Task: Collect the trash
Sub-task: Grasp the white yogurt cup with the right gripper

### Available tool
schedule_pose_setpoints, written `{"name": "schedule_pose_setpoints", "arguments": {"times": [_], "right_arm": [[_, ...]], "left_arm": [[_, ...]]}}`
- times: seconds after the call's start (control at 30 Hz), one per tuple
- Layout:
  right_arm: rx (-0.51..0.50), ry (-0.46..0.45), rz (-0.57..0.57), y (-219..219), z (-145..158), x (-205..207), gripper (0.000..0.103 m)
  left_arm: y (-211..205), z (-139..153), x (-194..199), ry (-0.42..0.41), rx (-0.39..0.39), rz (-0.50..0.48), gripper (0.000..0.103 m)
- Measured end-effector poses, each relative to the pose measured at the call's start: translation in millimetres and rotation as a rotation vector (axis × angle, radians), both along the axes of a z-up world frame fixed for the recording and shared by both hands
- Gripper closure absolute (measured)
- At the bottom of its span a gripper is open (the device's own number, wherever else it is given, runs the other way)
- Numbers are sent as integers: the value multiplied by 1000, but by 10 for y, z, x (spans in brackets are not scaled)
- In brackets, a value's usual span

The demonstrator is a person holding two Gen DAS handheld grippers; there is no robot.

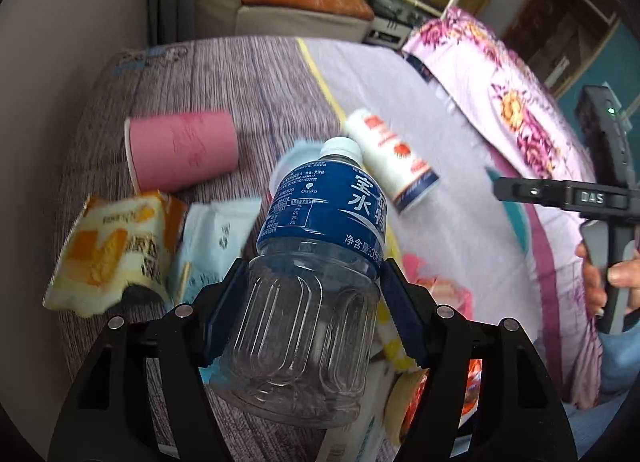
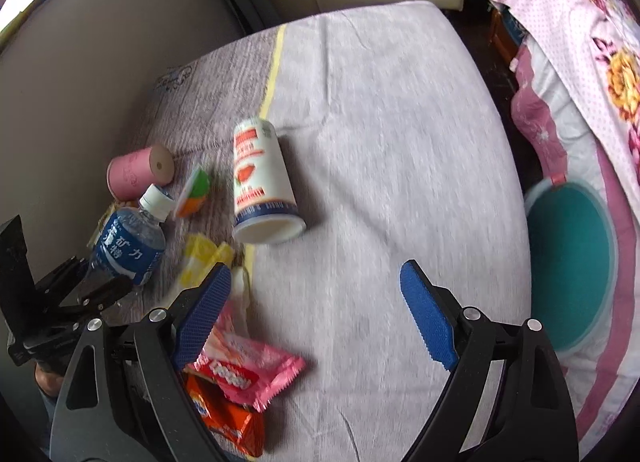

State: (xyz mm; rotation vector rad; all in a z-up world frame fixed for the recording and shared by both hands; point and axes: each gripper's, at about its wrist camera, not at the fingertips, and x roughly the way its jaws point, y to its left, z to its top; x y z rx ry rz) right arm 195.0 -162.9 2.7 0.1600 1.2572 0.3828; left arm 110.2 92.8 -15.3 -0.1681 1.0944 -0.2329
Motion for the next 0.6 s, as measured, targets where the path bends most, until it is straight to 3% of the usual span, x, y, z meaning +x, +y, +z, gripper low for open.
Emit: {"name": "schedule_pose_setpoints", "arguments": {"times": [0.1,0.27,0.6], "right_arm": [[15,0,40,150,-14,167,21],[26,27,110,417,-130,442,45],[34,118,175,738,-570,743,48]], "left_arm": [[18,-60,66,20,-18,9,34],[97,-34,106,21,-54,23,34],[186,30,168,18,-80,62,34]]}}
